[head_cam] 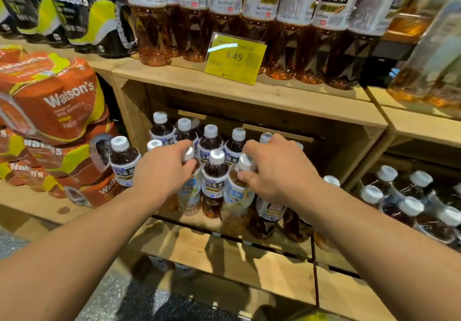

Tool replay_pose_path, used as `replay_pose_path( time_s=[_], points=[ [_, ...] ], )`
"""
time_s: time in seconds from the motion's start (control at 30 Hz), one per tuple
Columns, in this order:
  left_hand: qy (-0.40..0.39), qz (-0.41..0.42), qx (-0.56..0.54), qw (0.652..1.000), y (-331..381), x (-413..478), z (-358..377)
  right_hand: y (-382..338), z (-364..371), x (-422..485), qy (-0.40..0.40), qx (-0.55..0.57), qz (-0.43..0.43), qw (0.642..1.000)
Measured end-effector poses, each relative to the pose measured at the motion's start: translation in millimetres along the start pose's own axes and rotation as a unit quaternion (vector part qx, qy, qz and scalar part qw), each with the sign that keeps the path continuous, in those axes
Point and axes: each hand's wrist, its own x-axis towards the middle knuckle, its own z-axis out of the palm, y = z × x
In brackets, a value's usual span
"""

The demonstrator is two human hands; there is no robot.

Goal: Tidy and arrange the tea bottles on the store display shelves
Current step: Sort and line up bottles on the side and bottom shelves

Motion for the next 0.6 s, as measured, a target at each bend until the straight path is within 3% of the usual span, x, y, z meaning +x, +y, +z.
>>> replay_pose_path(
  time_s=[0.13, 0.27, 0.37, 0.6],
  points=[
    [0.026, 0.022, 0.055, 0.998, 19.9, 8.1, -19.7, 3.2, -10.3, -15.0, -0.001, 0.039, 0.017, 0.999],
    [0.087, 0.121, -0.038, 0.988, 63.6, 4.6, -38.8, 17.6, -14.9, -31.1, -0.037, 0.074, 0.029, 0.996],
    [0.067, 0.233, -0.076, 0.967, 110.0, -12.6, -31.1, 31.4, -15.9, -52.4, -0.047, 0.087, 0.024, 0.995],
    [-0.006, 0.305, -0.181, 0.935, 180.0, -48.0, 5.2, 79.5, 4.5, -112.0, -0.021, 0.149, 0.097, 0.984]
  ],
)
